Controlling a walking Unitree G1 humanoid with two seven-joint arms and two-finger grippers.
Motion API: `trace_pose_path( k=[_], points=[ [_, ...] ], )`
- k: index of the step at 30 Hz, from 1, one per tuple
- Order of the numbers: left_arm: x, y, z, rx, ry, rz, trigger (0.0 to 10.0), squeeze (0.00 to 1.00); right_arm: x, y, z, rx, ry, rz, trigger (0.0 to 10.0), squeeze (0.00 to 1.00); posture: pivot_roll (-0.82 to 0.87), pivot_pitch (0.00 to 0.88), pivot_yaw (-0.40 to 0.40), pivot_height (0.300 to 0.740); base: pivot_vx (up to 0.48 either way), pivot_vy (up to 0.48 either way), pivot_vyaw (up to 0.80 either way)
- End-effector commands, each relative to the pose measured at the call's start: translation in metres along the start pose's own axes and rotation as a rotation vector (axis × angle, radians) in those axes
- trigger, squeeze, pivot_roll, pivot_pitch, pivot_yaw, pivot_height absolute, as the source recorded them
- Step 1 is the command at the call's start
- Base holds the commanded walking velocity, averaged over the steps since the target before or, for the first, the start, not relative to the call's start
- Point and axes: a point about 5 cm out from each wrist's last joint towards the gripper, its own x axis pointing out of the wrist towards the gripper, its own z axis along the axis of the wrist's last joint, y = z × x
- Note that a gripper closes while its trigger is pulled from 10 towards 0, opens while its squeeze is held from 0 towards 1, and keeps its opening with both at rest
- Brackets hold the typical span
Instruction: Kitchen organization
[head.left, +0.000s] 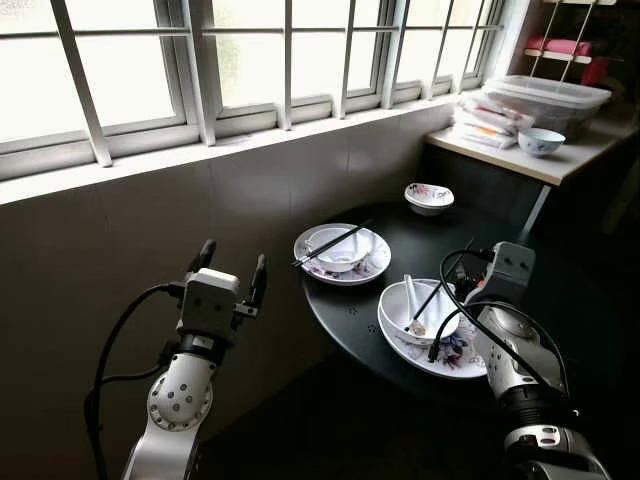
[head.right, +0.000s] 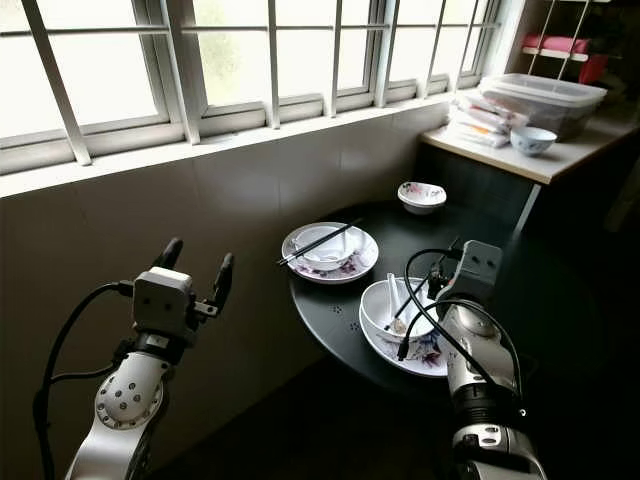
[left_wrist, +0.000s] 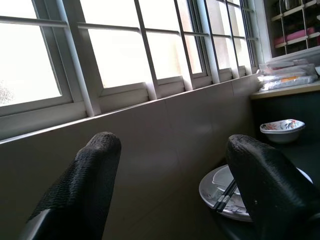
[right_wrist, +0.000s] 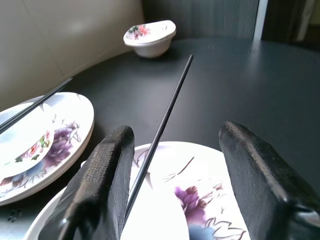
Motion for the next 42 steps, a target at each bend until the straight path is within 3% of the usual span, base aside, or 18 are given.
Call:
trace_pose_path(
  k=[1, 7, 8, 10, 11, 12, 14, 16, 17, 18, 19, 20, 22, 29, 35, 42],
  points=[
    [0.001, 0.0, -0.001, 0.005, 0.01, -0.005, 10.0, 0.0, 0.004, -0.005, -0.002, 0.035, 0.034, 0.005, 10.0, 0.0, 0.04, 0.0, -0.033, 0.74, 0.0, 0.0, 0.0],
    [0.001, 0.003, -0.001, 0.014, 0.013, 0.002, 10.0, 0.0, 0.011, -0.017, -0.002, 0.058, 0.063, -0.04, 10.0, 0.0, 0.05, 0.0, -0.035, 0.74, 0.0, 0.0, 0.0],
    [0.0, 0.004, -0.001, 0.018, 0.016, 0.004, 10.0, 0.0, 0.012, -0.014, -0.004, 0.07, 0.083, -0.02, 10.0, 0.0, 0.06, 0.0, -0.035, 0.74, 0.0, 0.0, 0.0],
    [0.0, 0.004, -0.001, 0.02, 0.017, 0.004, 10.0, 0.0, 0.013, -0.003, 0.002, 0.006, 0.034, 0.032, 10.0, 0.0, 0.06, 0.0, -0.036, 0.74, 0.0, 0.0, 0.0],
    [0.0, 0.005, -0.001, 0.02, 0.017, 0.005, 10.0, 0.0, 0.011, 0.01, 0.009, -0.081, -0.051, 0.079, 10.0, 0.0, 0.06, 0.0, -0.036, 0.74, 0.0, 0.0, 0.0],
    [0.0, 0.005, -0.001, 0.02, 0.017, 0.005, 10.0, 0.0, 0.011, 0.01, 0.009, -0.081, -0.051, 0.079, 10.0, 0.0, 0.06, 0.0, -0.036, 0.74, 0.0, 0.0, 0.0],
    [-0.001, 0.005, 0.0, 0.018, 0.014, 0.008, 10.0, 0.0, 0.006, 0.025, 0.018, -0.18, -0.176, 0.125, 10.0, 0.0, 0.06, 0.0, -0.036, 0.74, 0.0, 0.0, 0.0],
    [-0.001, 0.006, 0.0, 0.011, 0.007, 0.013, 10.0, 0.0, -0.003, 0.039, 0.029, -0.287, -0.324, 0.167, 10.0, 0.0, 0.06, 0.0, -0.035, 0.74, 0.0, 0.0, 0.0],
    [-0.001, 0.007, 0.0, 0.01, 0.005, 0.018, 10.0, 0.0, -0.016, 0.055, 0.035, -0.383, -0.475, 0.213, 10.0, 0.0, 0.06, 0.0, -0.033, 0.74, 0.0, 0.0, 0.0],
    [-0.001, 0.007, 0.0, 0.01, 0.005, 0.018, 10.0, 0.0, -0.016, 0.055, 0.035, -0.383, -0.475, 0.213, 10.0, 0.0, 0.06, 0.0, -0.033, 0.74, 0.0, 0.0, 0.0],
    [-0.001, 0.007, 0.001, 0.008, -0.002, 0.021, 10.0, 0.0, -0.027, 0.065, 0.035, -0.411, -0.563, 0.229, 10.0, 0.0, 0.06, 0.0, -0.031, 0.74, 0.0, 0.0, 0.0],
    [-0.001, 0.007, 0.002, 0.004, -0.004, 0.02, 10.0, 0.0, -0.032, 0.067, 0.033, -0.405, -0.583, 0.232, 10.0, 0.0, 0.06, 0.0, -0.031, 0.74, 0.0, 0.0, 0.0],
    [-0.001, 0.007, 0.002, -0.006, -0.006, 0.012, 10.0, 0.0, -0.039, 0.066, 0.029, -0.411, -0.626, 0.201, 10.0, 0.0, 0.06, 0.0, -0.029, 0.74, 0.0, 0.0, 0.0],
    [-0.001, 0.007, 0.003, -0.013, -0.012, 0.004, 10.0, 0.0, -0.056, 0.061, 0.017, -0.415, -0.657, 0.175, 10.0, 0.0, 0.05, 0.0, -0.025, 0.74, 0.0, 0.0, 0.0],
    [-0.001, 0.006, 0.002, -0.02, -0.01, -0.006, 10.0, 0.0, -0.06, 0.055, 0.018, -0.438, -0.672, 0.158, 10.0, 0.0, 0.04, 0.0, -0.019, 0.74, 0.286, 0.0, 0.0],
    [0.001, 0.003, 0.003, -0.025, -0.013, -0.019, 10.0, 0.0, -0.064, 0.061, 0.014, -0.43, -0.661, 0.162, 10.0, 0.0, 0.04, 0.0, -0.017, 0.74, 0.339, 0.0, 0.0]
  ],
)
